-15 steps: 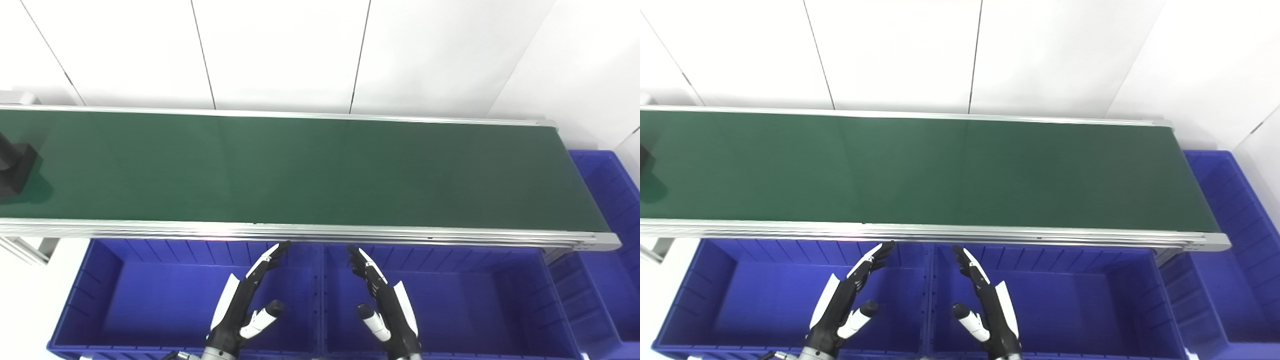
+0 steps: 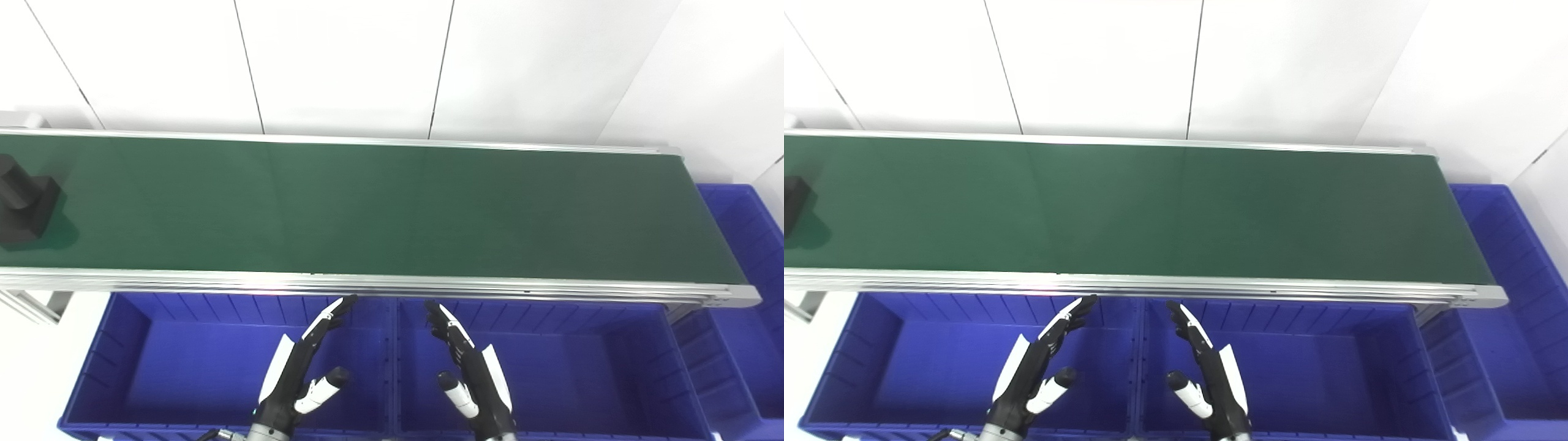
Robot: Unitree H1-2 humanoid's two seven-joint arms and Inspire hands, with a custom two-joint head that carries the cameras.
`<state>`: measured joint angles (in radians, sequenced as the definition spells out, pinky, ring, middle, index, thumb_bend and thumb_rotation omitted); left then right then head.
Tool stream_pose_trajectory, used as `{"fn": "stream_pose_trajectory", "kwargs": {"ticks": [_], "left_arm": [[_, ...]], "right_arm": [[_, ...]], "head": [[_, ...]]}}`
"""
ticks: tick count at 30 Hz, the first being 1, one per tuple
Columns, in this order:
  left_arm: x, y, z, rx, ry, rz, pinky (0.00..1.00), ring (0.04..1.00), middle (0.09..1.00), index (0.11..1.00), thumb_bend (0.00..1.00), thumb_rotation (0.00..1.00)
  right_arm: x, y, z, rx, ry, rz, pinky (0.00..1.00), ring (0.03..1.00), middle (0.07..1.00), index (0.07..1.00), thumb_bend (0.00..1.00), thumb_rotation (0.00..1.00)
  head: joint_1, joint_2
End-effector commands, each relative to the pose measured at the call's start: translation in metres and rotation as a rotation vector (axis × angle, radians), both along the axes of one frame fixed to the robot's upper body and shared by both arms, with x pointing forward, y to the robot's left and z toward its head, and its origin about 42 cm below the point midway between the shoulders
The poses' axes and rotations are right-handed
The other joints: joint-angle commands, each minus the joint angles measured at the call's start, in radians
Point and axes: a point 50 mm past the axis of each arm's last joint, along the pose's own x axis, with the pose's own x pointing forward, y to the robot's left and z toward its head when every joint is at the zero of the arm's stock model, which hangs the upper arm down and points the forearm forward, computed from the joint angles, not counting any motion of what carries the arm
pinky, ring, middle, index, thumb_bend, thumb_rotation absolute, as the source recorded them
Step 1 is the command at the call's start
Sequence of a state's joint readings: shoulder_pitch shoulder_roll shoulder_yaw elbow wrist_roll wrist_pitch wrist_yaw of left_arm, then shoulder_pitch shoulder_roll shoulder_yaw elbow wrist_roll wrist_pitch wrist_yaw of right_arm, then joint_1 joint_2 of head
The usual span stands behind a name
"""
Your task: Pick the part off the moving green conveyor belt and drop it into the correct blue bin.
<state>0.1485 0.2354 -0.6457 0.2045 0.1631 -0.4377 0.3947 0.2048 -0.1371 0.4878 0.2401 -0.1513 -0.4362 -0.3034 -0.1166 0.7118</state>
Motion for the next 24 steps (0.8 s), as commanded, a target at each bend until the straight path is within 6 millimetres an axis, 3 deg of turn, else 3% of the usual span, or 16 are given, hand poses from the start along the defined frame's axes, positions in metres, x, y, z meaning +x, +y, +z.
{"fn": "stream_pose_trajectory", "kwargs": {"ticks": [1, 9, 16, 24], "left_arm": [[0.008, -0.001, 0.009, -0.016, -0.065, -0.012, 0.88, 0.911, 0.918, 0.886, 0.77, 1.00], [0.005, -0.002, 0.008, -0.037, -0.044, -0.004, 0.89, 0.918, 0.928, 0.905, 0.79, 1.00], [-0.002, -0.008, 0.006, -0.059, -0.022, -0.014, 0.98, 0.987, 0.994, 0.977, 0.83, 1.00], [-0.003, -0.009, 0.004, -0.058, -0.008, -0.016, 0.99, 1.000, 1.000, 0.983, 0.86, 1.00]], "right_arm": [[0.006, 0.003, 0.009, 0.022, -0.061, 0.008, 0.88, 0.914, 0.926, 0.907, 0.90, 0.99], [0.006, 0.003, 0.009, 0.019, -0.060, 0.011, 0.87, 0.914, 0.925, 0.904, 0.89, 0.99], [0.006, 0.004, 0.009, 0.015, -0.063, 0.013, 0.88, 0.919, 0.930, 0.907, 0.89, 0.98], [0.007, 0.005, 0.008, 0.018, -0.060, 0.013, 0.88, 0.916, 0.929, 0.906, 0.89, 0.98]], "head": [[0.001, 0.001], [0.003, 0.001], [0.003, 0.002], [0.002, 0.001]]}}
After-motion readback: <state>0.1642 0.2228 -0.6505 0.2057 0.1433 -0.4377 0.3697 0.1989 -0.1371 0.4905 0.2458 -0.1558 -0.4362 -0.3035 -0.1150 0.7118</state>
